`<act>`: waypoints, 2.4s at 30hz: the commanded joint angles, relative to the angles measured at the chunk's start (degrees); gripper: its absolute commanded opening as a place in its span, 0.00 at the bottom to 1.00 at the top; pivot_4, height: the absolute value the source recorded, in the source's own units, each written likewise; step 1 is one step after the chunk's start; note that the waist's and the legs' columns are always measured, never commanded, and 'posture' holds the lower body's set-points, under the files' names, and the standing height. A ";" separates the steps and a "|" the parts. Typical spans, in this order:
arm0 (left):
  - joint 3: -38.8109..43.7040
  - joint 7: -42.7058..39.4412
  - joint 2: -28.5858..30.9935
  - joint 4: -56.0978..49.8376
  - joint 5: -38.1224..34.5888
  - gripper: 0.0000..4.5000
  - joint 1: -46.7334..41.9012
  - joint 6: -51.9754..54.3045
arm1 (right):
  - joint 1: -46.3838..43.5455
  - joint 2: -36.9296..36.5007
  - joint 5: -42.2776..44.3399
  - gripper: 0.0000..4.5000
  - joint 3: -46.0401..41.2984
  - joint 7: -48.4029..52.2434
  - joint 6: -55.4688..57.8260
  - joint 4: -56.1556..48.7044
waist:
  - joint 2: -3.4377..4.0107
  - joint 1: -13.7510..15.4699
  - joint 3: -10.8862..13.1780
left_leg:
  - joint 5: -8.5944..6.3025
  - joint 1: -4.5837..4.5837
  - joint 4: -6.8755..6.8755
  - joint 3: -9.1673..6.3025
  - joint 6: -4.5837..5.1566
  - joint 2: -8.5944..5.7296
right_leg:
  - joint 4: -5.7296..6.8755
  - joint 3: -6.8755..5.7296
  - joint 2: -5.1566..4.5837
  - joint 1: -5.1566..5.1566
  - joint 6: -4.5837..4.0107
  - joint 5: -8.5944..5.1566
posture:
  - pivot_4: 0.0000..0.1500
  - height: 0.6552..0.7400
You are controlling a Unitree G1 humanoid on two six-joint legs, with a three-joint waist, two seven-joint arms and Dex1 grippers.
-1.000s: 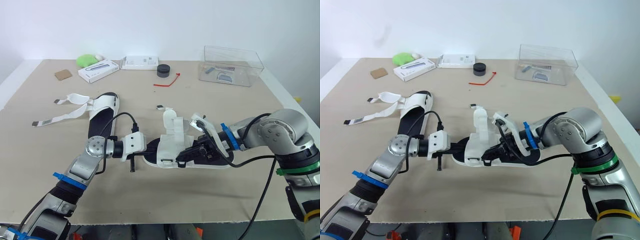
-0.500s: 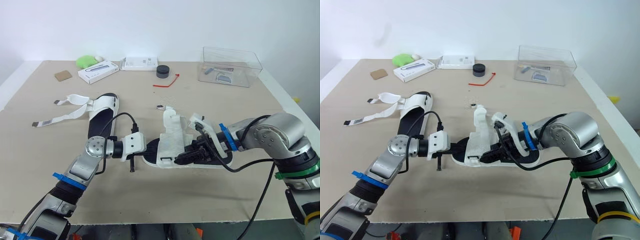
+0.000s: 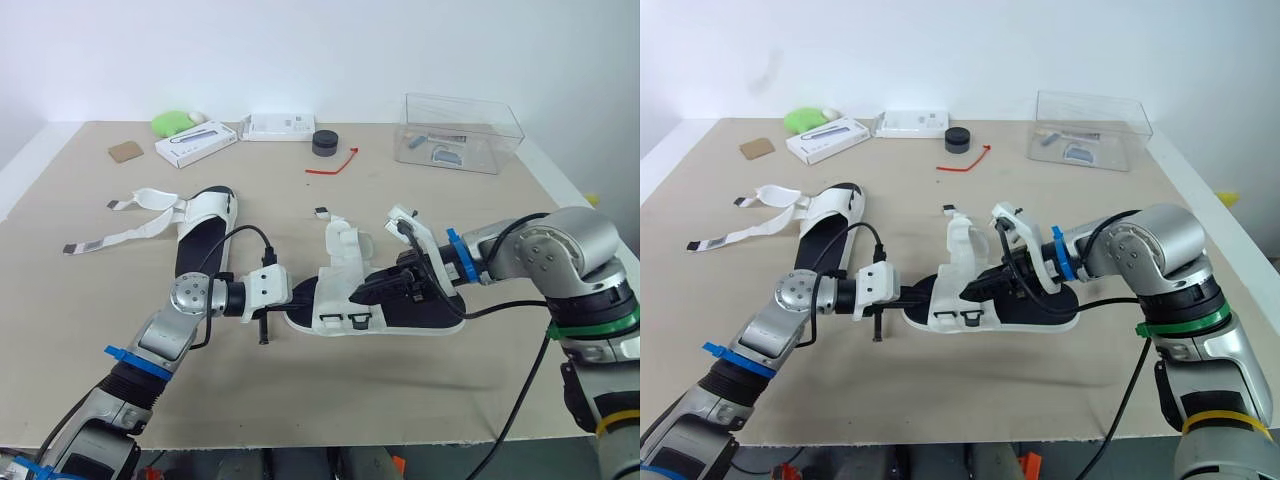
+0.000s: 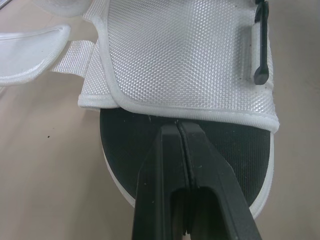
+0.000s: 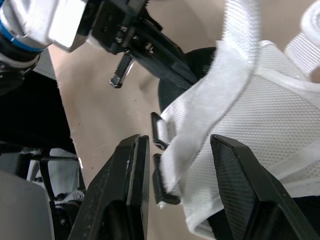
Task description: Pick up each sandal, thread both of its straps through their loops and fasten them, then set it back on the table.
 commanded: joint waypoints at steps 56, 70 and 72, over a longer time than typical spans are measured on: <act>-2.64 -2.30 -0.40 4.41 2.40 0.00 -1.04 -0.41 | 22.59 1.31 11.77 0.99 -16.97 -6.60 4.14 -15.24 | 0.08 0.11 -0.18 | 0.05 0.05 0.17 -0.12 -0.04 0.03 | 0.00 -0.15 0.11 0.15 0.02 0.02 | 1.00 1.00; -2.52 -1.94 -0.24 3.40 2.70 0.00 0.48 -0.53 | 25.33 4.45 14.58 0.07 -17.72 -13.41 8.43 -15.22 | 0.08 0.10 -0.19 | 0.05 0.01 0.18 -0.15 -0.03 0.03 | -0.01 -0.13 0.09 0.15 0.01 0.01 | 1.00 1.00; -2.48 -1.80 -0.14 3.30 2.73 0.00 0.56 -0.47 | 26.87 1.36 14.96 0.03 -15.43 -11.60 8.43 -18.36 | 0.10 0.10 -0.19 | 0.05 0.01 0.17 -0.17 -0.03 0.03 | -0.01 -0.10 0.10 0.14 0.00 0.01 | 1.00 1.00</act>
